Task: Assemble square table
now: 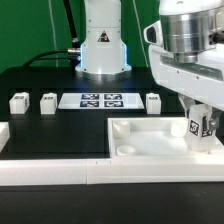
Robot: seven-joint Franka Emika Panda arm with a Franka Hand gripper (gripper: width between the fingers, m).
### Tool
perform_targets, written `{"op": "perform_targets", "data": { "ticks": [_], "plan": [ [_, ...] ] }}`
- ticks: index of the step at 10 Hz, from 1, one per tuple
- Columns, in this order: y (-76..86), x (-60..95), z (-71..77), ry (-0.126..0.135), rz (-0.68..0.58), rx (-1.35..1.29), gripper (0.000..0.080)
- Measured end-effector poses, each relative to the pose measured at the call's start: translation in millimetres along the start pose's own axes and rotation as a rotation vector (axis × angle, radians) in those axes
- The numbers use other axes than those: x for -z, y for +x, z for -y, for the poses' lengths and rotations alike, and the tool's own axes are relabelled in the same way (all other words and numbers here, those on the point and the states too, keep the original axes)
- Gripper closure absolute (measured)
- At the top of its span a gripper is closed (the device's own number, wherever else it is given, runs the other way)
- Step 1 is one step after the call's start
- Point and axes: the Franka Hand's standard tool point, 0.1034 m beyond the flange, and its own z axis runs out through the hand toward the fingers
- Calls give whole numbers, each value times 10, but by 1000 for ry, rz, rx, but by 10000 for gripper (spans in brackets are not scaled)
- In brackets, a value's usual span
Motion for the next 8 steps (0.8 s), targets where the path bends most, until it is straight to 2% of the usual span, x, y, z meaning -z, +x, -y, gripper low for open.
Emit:
{"op": "perform_targets", "data": {
  "ticks": [2,4,5,6,8],
  "plan": [
    [-3,0,3,2,-1,-46,506],
    [-38,-18,-6,-8,-17,127,249],
    [-66,-24,-7,-17,-27,252,249],
    [-99,-23,-15,-46,-58,458,170],
    [-108,-32,-16,-50,-55,586,154]
  ]
}}
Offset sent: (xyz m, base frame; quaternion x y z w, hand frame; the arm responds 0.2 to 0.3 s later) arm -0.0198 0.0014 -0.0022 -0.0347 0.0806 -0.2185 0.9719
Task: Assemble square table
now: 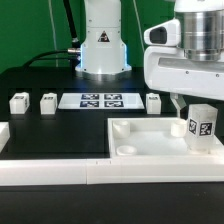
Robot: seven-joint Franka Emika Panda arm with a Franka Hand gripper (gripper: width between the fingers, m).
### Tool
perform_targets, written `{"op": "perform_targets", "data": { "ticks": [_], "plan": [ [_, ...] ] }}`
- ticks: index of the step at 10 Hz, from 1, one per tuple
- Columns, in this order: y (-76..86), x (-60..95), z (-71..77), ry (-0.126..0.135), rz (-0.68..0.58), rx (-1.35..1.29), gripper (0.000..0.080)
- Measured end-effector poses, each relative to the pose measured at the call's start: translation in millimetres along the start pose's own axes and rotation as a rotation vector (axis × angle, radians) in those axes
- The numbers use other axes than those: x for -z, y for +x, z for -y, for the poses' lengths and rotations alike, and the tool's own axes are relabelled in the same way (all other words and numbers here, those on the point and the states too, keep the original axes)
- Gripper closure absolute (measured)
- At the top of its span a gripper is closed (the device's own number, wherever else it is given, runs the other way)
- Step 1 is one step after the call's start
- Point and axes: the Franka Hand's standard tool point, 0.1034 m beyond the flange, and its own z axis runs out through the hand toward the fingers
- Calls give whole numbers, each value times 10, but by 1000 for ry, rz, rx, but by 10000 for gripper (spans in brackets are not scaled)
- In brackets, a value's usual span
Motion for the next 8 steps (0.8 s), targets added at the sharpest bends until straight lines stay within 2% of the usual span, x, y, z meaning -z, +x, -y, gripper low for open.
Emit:
{"op": "perform_targets", "data": {
  "ticks": [2,4,5,6,7,8],
  "plan": [
    [9,36,34,-26,-37,341,150],
    [75,104,102,-9,-89,587,151],
    [69,85,94,-11,-86,609,236],
    [64,83,98,-7,-84,568,372],
    [77,88,93,-7,-87,568,372],
    [97,91,79,-5,-88,514,492]
  ]
}}
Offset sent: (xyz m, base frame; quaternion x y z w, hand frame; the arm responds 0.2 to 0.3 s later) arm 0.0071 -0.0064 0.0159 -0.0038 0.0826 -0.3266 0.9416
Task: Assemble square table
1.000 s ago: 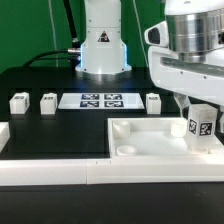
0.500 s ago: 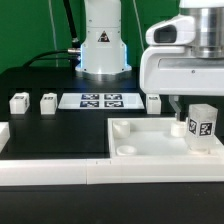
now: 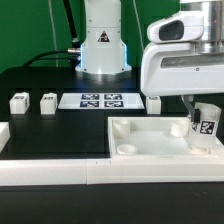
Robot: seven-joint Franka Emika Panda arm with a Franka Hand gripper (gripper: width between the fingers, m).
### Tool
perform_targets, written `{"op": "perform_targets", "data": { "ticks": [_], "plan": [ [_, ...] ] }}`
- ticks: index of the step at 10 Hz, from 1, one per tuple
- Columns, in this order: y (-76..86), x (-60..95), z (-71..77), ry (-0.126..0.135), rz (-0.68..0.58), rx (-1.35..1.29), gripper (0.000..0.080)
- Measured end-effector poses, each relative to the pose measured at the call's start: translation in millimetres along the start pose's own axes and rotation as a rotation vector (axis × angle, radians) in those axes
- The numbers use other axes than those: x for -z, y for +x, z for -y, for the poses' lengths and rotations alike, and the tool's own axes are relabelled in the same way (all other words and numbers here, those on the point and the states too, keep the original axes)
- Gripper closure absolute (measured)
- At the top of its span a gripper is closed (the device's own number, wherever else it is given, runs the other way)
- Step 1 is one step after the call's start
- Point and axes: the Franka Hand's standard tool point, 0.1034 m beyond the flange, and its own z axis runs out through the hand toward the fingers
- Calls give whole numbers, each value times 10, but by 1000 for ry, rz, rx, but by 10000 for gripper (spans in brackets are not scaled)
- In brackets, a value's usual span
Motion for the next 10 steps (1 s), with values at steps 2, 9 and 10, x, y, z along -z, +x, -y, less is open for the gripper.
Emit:
{"op": "perform_targets", "data": {
  "ticks": [2,9,10],
  "plan": [
    [8,0,-22,-2,-1,-153,492],
    [-31,-18,-187,61,134,-1013,500],
    [-31,-42,-194,76,126,-1124,500]
  ]
}}
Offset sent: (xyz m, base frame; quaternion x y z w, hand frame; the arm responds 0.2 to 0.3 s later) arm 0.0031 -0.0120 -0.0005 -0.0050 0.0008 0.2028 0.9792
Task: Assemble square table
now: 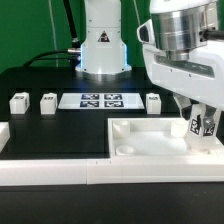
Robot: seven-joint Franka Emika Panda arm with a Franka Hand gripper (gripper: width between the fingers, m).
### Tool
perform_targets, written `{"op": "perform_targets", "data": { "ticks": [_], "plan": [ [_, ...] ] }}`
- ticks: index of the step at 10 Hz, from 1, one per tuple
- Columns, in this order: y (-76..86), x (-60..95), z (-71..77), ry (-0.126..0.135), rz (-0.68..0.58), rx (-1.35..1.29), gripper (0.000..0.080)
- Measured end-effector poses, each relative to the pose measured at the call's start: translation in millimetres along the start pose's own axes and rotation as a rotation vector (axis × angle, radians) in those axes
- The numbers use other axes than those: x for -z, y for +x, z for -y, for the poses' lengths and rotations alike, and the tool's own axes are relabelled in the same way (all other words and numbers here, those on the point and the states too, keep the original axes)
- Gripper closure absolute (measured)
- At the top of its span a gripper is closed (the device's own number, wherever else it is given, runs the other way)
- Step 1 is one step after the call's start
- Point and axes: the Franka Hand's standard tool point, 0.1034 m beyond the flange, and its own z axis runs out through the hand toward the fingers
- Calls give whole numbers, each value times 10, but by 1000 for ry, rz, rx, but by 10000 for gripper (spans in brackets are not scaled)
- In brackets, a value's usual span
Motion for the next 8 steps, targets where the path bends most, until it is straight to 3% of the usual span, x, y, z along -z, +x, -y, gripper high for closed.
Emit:
{"op": "perform_targets", "data": {
  "ticks": [3,5,6,8],
  "plan": [
    [-34,-8,-4,8,-17,84,500],
    [-168,-51,24,4,-74,434,194],
    [-176,-86,-9,9,-77,433,162],
    [-147,-84,-16,-5,-83,664,152]
  ]
}}
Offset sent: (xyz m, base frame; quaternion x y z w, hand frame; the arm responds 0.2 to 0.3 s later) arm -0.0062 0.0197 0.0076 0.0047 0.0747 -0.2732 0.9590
